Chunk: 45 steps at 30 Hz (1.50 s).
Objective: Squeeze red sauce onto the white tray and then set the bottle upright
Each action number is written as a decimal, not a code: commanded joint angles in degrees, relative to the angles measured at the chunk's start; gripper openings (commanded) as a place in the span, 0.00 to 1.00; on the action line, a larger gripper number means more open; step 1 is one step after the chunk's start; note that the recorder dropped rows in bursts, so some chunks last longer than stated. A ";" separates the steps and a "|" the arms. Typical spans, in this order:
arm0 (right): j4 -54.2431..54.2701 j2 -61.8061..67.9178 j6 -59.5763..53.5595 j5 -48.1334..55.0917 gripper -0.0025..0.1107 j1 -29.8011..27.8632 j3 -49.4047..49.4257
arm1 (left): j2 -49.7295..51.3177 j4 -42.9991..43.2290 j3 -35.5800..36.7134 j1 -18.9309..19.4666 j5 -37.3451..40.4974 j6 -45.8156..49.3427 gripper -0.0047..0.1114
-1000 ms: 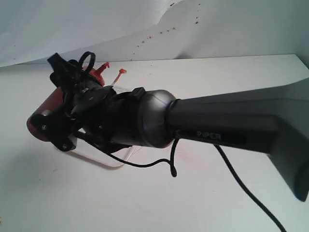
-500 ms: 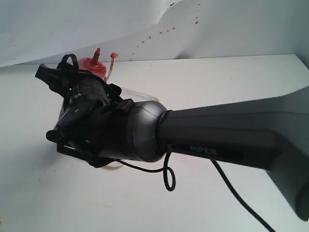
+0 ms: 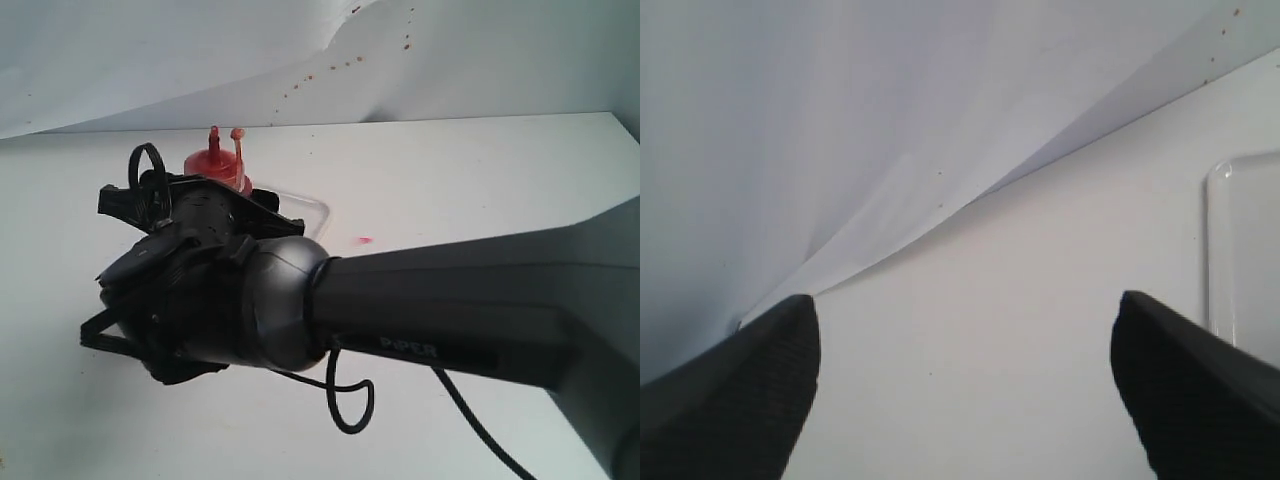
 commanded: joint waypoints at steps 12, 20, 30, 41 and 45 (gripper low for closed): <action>5.42 -1.89 -0.10 11.61 0.02 11.39 -0.14 | -3.76 0.30 0.64 -0.07 -0.85 -0.91 0.70; 16.19 -2.07 1.15 18.11 0.02 14.74 -0.14 | -3.76 0.30 0.64 -0.07 -1.16 -1.04 0.70; 23.76 -2.22 4.54 18.11 0.02 14.74 -0.14 | -3.76 0.03 0.64 -0.07 -3.43 -3.73 0.70; 16.67 -4.80 4.53 18.11 0.02 14.74 -0.14 | -3.76 0.03 0.64 -0.07 -3.43 -3.84 0.70; 16.80 -7.41 5.77 18.11 0.02 14.74 3.33 | -3.76 0.03 0.64 -0.07 -3.43 -3.84 0.70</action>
